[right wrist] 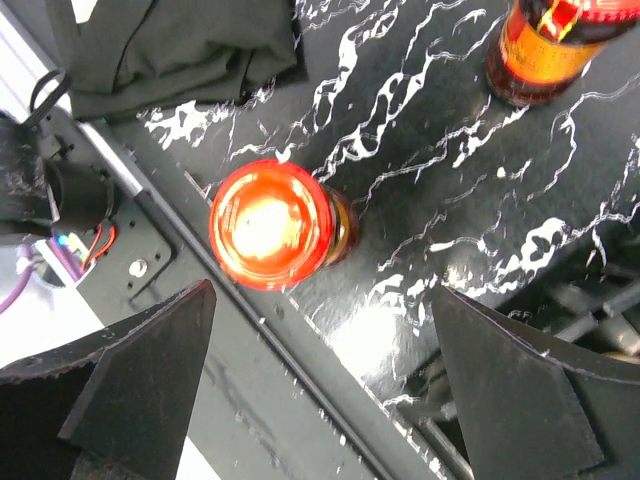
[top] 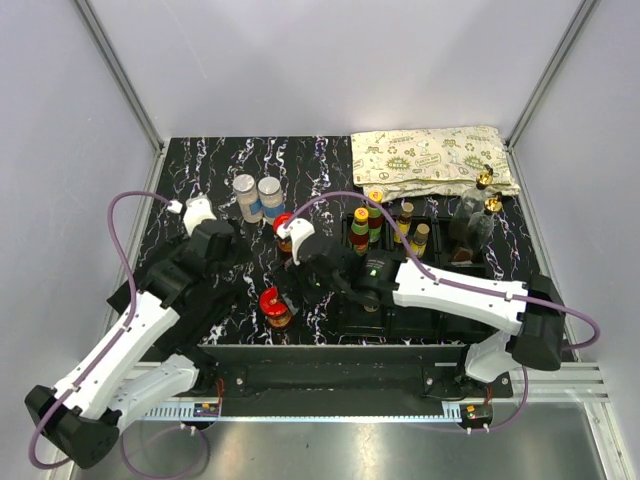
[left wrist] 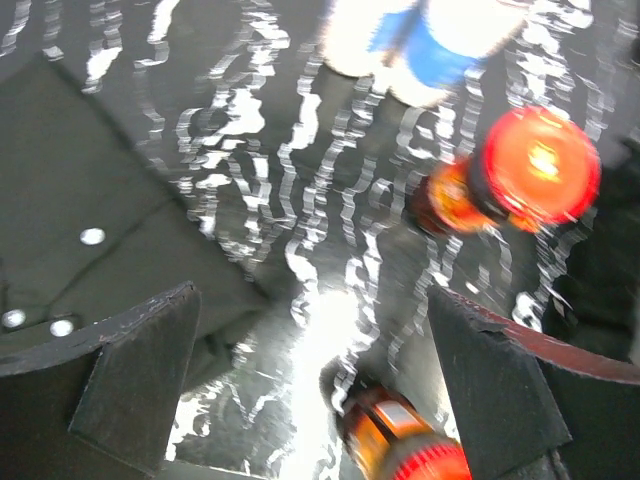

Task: Organize the condiment bottles
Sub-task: Pick up the bottle from the center of the board.

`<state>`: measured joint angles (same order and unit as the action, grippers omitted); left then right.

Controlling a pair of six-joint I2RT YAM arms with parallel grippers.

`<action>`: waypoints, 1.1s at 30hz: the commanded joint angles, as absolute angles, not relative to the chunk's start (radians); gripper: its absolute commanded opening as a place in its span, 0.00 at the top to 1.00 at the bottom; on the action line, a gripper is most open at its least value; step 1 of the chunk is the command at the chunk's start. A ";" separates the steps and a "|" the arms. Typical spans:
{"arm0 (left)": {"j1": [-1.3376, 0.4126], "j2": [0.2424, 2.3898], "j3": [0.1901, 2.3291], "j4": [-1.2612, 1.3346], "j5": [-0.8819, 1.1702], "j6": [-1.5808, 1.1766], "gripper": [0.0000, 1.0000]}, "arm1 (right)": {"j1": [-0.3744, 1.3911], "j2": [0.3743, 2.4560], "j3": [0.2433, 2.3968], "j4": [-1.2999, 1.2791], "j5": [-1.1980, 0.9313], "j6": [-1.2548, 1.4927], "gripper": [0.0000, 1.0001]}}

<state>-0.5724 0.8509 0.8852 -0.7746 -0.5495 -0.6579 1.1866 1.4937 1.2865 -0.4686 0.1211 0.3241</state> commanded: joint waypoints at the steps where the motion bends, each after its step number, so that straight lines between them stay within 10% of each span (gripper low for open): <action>1: -0.443 0.891 0.856 -0.727 -0.448 -0.618 0.01 | 1.201 1.546 1.345 -0.338 0.186 0.285 0.00; 33: -0.344 0.798 0.796 -0.652 -0.314 -0.641 0.01 | 1.284 1.804 1.436 -0.380 0.156 0.387 0.01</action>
<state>-0.3489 0.8219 0.8066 -0.7006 -0.3397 -0.6300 1.2564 1.7988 1.4155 -0.3641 0.1226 0.3515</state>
